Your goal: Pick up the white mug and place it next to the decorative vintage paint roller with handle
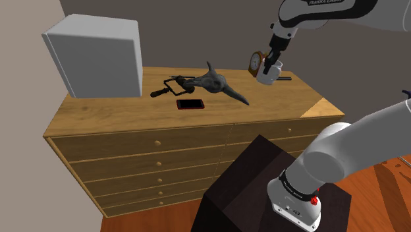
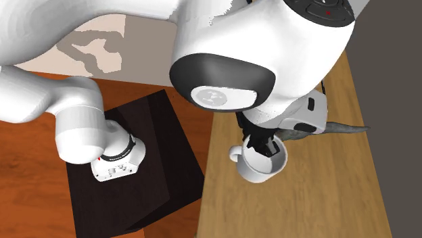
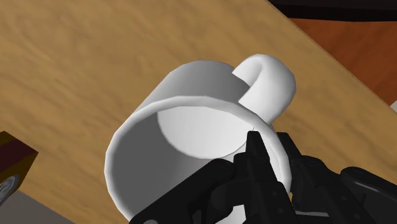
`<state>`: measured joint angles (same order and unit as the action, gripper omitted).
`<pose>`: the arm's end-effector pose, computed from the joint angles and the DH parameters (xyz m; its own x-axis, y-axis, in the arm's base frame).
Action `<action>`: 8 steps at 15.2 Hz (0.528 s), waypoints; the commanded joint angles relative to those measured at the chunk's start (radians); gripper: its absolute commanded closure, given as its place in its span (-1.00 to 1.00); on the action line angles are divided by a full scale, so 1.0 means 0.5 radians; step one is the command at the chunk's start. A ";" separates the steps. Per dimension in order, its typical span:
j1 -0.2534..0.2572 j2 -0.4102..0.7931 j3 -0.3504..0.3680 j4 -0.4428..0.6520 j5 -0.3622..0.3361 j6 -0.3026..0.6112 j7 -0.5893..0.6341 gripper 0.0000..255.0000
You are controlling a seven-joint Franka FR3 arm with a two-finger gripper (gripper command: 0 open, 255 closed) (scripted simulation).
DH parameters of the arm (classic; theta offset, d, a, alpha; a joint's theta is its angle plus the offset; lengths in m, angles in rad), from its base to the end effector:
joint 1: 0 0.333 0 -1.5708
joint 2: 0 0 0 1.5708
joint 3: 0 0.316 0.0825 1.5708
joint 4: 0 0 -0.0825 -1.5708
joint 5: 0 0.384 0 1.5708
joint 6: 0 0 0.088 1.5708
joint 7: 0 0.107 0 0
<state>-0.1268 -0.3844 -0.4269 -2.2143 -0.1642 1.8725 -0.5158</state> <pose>0.3676 -0.2615 0.5178 0.9992 0.0369 0.0120 0.0368 -0.9993 0.0085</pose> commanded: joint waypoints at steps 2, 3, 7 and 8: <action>0.052 0.023 0.085 0.000 0.037 0.011 0.123 1.00; 0.073 0.038 0.116 0.003 0.052 0.019 0.167 1.00; 0.157 0.117 0.232 0.037 0.114 0.049 0.338 1.00; 0.178 0.141 0.260 0.051 0.129 0.056 0.379 1.00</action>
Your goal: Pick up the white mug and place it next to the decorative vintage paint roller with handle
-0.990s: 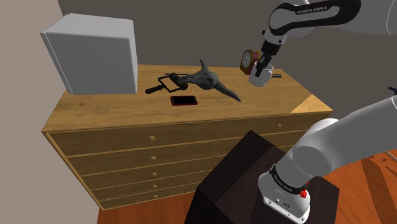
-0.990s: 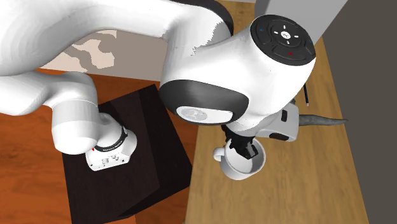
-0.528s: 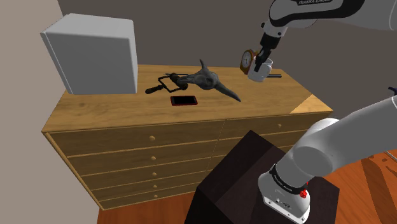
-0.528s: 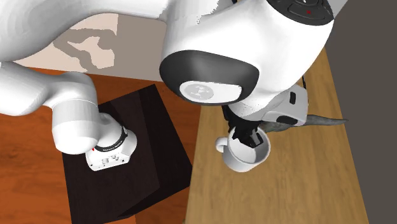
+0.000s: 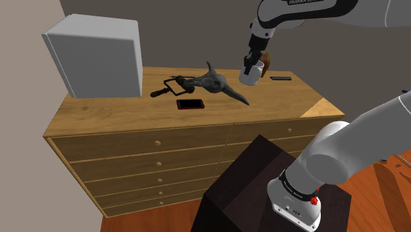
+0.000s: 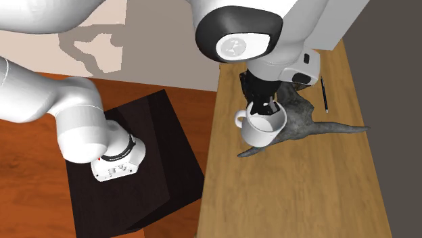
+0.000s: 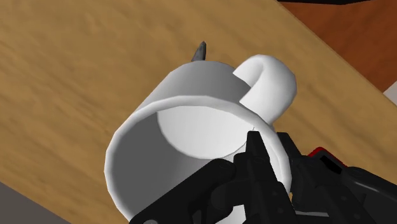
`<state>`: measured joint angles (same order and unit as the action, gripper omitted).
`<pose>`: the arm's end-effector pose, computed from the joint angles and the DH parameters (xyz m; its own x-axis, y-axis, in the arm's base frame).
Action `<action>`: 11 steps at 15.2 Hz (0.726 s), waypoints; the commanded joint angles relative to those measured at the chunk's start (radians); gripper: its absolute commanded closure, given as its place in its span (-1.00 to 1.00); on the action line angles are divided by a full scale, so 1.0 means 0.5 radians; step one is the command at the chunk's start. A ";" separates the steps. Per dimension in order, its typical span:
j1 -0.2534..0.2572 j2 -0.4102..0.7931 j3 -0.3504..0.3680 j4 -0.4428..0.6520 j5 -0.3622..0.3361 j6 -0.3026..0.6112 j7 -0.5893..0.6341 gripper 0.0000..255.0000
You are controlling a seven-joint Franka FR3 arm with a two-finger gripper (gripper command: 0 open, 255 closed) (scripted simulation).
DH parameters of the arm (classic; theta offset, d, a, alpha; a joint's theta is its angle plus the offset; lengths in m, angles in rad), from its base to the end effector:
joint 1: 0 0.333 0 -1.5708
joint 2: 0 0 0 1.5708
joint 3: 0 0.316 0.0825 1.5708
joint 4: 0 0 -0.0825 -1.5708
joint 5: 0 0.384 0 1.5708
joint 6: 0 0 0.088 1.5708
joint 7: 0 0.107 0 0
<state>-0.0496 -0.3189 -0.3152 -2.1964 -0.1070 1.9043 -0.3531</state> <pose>0.4272 -0.1824 0.5090 0.9992 0.0370 0.0113 0.0370 -0.9993 0.0087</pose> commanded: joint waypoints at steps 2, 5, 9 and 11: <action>0.065 0.065 0.090 0.051 0.045 0.006 0.134 1.00; 0.126 0.159 0.167 0.121 0.087 0.023 0.252 1.00; 0.204 0.306 0.262 0.247 0.136 0.037 0.402 1.00; 0.242 0.388 0.306 0.323 0.156 0.039 0.474 1.00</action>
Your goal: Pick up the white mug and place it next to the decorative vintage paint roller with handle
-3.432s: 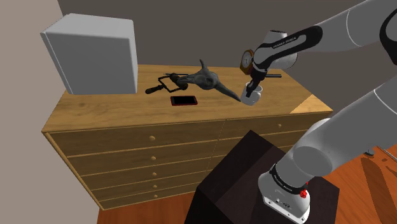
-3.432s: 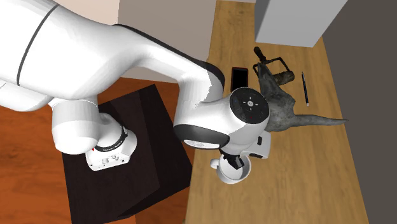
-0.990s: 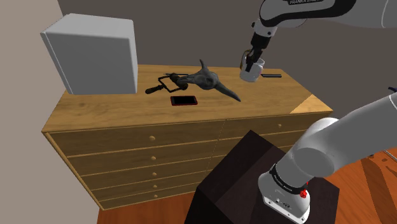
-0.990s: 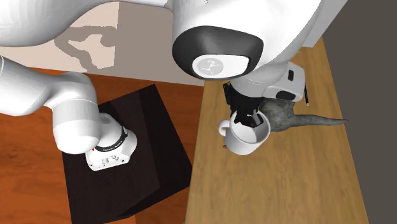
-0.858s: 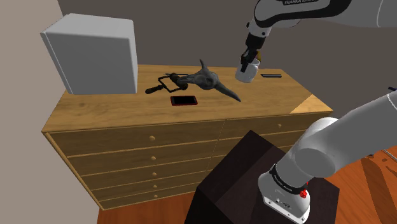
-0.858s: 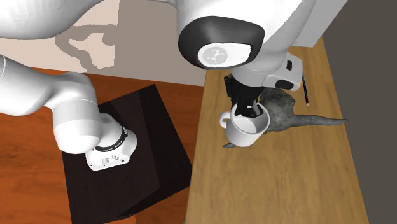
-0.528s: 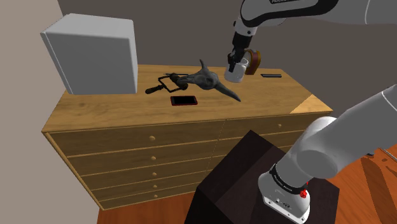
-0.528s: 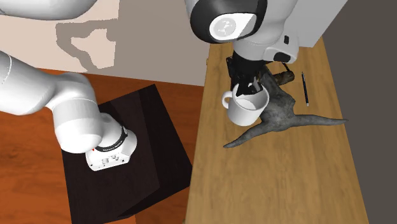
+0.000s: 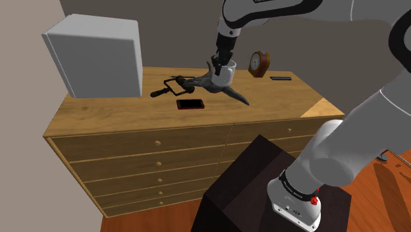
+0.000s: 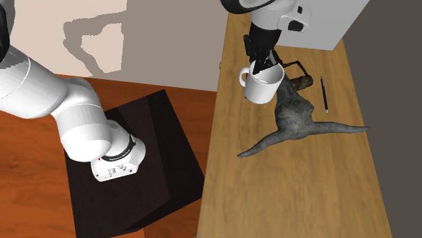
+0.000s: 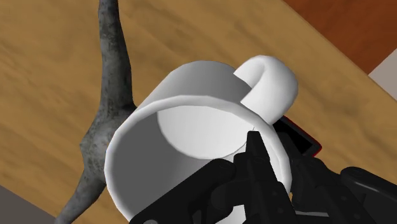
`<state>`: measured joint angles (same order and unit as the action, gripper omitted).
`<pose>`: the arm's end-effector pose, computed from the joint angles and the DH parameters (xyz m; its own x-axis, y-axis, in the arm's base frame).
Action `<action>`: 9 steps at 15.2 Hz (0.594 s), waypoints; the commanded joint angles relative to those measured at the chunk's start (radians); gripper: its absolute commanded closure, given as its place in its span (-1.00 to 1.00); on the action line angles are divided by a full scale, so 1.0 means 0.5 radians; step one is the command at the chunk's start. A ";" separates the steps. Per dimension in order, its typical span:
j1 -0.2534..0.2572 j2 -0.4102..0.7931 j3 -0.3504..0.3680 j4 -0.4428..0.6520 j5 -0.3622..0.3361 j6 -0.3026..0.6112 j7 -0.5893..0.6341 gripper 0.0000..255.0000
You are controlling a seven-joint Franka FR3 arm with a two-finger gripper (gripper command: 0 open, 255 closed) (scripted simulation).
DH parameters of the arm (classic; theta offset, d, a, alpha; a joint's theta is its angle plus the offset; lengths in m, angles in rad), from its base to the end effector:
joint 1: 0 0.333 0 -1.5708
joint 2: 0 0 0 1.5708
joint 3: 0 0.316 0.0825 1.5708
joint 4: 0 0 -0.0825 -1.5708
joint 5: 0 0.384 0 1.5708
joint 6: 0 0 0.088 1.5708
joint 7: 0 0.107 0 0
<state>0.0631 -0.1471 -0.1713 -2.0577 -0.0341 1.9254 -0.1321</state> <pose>0.5112 -0.0612 0.5006 0.9992 0.0372 0.0117 0.0371 -0.9993 0.0088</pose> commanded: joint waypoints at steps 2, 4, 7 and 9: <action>0.053 0.131 0.060 0.133 0.028 -0.004 0.103 1.00; 0.089 0.224 0.098 0.229 0.042 -0.010 0.172 1.00; 0.142 0.372 0.152 0.393 0.058 -0.027 0.272 1.00; 0.176 0.478 0.184 0.516 0.065 -0.046 0.338 1.00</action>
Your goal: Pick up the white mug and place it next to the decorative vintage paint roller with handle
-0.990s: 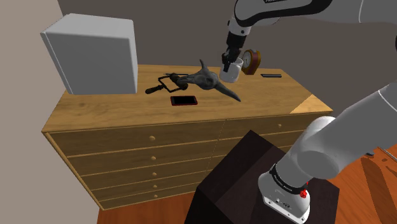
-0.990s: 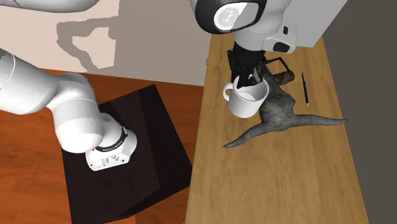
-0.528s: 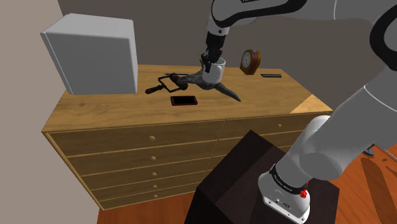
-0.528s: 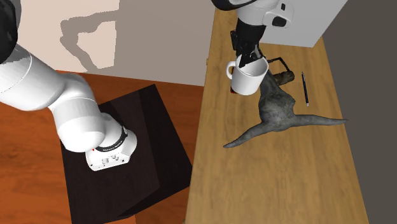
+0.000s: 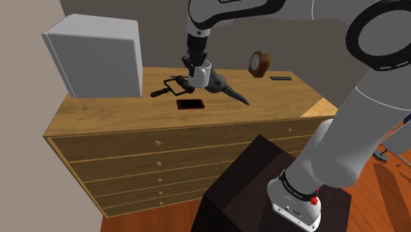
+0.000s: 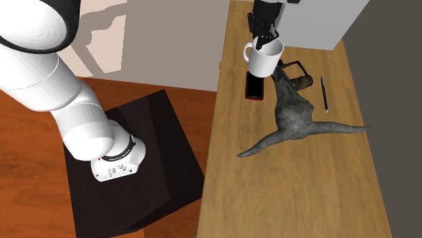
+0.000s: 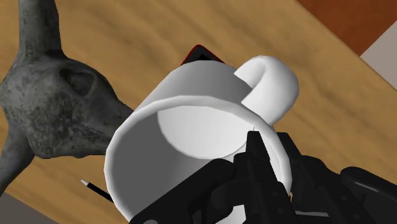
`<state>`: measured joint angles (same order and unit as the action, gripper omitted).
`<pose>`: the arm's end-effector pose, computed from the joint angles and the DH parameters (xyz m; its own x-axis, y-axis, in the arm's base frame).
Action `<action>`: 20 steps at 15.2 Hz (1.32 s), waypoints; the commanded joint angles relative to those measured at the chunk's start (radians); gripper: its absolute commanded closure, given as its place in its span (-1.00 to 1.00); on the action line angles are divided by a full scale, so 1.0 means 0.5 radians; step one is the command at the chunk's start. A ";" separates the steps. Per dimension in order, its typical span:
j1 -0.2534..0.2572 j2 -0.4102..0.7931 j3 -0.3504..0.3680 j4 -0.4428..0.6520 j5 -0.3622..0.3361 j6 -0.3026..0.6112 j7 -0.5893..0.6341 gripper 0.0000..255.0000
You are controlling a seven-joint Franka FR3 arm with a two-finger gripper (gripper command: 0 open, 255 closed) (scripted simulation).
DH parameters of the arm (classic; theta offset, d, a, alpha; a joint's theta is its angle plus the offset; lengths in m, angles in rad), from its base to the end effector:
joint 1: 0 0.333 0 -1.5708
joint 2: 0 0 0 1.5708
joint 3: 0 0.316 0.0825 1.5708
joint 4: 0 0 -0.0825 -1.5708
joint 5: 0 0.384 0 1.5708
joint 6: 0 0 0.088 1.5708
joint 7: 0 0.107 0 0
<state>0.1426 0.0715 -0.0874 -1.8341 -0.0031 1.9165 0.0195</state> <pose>0.5828 0.0331 0.4882 0.9992 0.0370 0.0113 0.0369 -0.9993 0.0089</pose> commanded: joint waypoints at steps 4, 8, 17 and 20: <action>0.087 0.270 0.072 0.354 0.008 -0.085 0.159 1.00; 0.156 0.529 0.116 0.704 0.005 -0.175 0.275 1.00; 0.322 1.436 0.174 2.116 -0.016 -0.683 0.495 1.00; 0.329 1.455 0.174 2.092 -0.016 -0.640 0.502 1.00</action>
<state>0.3062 0.7949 -0.0006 -0.7836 -0.0108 1.5861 0.2690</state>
